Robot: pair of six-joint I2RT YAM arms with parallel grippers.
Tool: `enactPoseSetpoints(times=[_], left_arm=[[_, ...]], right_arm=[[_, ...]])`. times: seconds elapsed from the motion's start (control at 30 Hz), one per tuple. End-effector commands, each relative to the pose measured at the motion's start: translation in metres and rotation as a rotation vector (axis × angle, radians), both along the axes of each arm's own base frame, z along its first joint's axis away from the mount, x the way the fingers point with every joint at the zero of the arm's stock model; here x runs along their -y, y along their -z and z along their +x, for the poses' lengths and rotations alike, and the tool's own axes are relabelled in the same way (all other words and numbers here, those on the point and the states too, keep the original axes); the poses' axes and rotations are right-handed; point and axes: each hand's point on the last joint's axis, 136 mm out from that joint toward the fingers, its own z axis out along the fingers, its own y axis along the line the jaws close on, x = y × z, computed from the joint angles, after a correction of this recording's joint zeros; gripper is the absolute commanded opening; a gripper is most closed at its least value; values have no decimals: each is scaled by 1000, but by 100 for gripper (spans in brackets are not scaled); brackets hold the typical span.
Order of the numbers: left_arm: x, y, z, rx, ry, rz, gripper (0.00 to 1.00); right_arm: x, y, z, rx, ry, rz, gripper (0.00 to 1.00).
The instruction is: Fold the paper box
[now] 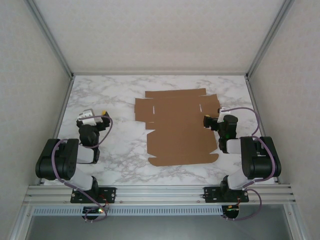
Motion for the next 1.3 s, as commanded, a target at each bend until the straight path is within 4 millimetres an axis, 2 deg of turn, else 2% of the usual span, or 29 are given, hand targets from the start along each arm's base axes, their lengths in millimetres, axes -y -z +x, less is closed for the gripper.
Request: enactPoseSetpoints(times=[0.0, 0.43, 0.53, 0.57, 0.63, 0.7, 0.77, 0.83, 0.9, 0.97, 1.03, 1.13, 1.17, 1.2, 1.23, 1.27], left_arm=[[-1, -6, 3, 18, -9, 0, 100], [-3, -6, 3, 12, -17, -2, 99], [-3, -17, 18, -75, -53, 36, 100], [1, -30, 24, -77, -58, 54, 99], [27, -67, 27, 6, 29, 68, 99], [64, -106, 19, 86, 132, 103, 99], [98, -133, 9, 130, 235, 110, 99], [133, -154, -6, 145, 342, 121, 99], [169, -171, -27, 133, 472, 123, 99], [187, -191, -46, 134, 535, 123, 99], [188, -206, -63, 133, 513, 94, 99], [158, -228, -76, 140, 374, -115, 99], [141, -228, -79, 116, 284, -212, 100], [121, -223, -82, 79, 170, -301, 99], [110, -220, -85, 66, 119, -321, 100], [109, -211, -86, 45, 119, -327, 100]], right_arm=[[-1, -4, 4, 14, -10, 4, 99], [-1, -4, 4, 14, -8, 10, 99], [-5, -13, 4, 11, -26, -1, 99], [-8, -30, 8, 1, -14, -26, 99], [-20, -59, 9, 7, -27, -82, 99], [-46, -99, 6, 69, -98, -24, 99], [-73, -139, 0, 112, -156, 2, 99], [-97, -173, -12, 123, -212, 9, 99], [-127, -210, -35, 126, -295, 16, 99], [-144, -237, -60, 102, -350, -1, 99], [-145, -265, -81, 88, -349, -19, 99], [-108, -298, -96, 50, -152, 55, 99], [-96, -303, -104, 14, -79, 123, 99], [-93, -309, -114, -2, -89, 147, 99], [-94, -312, -118, 12, -122, 148, 99], [-99, -308, -120, 24, -160, 168, 99]])
